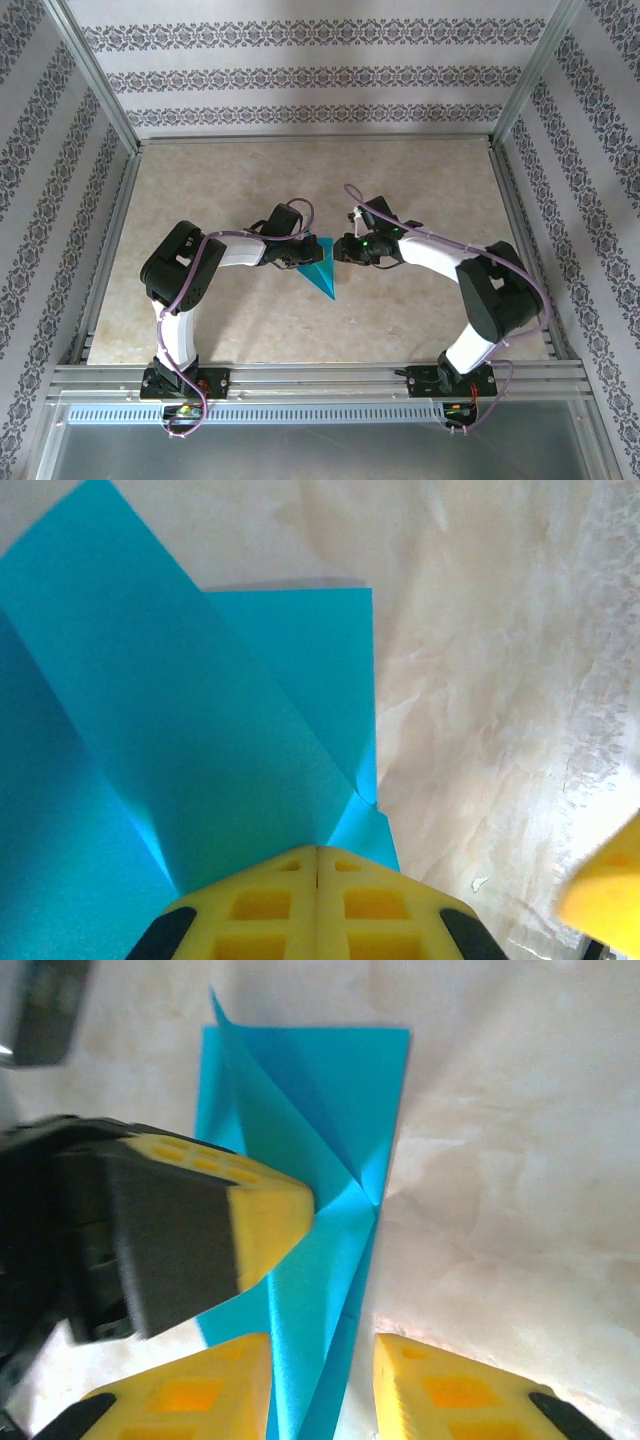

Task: Fold a paper plane with a square sheet of paper (fold left side to right side)
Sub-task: Fourth fold the wing at the center of the table.

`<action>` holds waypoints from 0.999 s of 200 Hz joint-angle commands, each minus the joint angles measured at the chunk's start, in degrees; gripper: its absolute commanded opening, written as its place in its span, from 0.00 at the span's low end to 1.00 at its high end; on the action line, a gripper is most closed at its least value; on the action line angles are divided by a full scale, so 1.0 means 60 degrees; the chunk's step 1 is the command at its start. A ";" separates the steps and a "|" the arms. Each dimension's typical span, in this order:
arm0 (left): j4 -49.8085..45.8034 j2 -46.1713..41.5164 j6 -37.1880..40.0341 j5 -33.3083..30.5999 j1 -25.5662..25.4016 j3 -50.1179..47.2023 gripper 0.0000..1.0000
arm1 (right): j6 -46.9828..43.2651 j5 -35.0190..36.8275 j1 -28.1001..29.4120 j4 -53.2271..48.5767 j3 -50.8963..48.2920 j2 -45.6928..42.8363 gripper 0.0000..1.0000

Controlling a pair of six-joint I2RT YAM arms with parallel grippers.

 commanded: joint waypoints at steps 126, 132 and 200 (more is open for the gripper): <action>-0.0844 0.0240 0.0038 -0.0606 -0.0062 -0.0346 0.00 | 0.1885 -0.3196 0.0782 0.2437 -0.1770 0.0365 0.00; -0.0844 0.0240 0.0030 -0.0610 -0.0070 -0.0347 0.00 | 0.1880 -0.3161 0.0791 0.2434 -0.1783 0.0400 0.00; -0.0841 0.0261 0.0037 -0.0615 -0.0070 -0.0330 0.00 | 0.1759 -0.3013 0.0949 0.2368 -0.2010 0.0665 0.00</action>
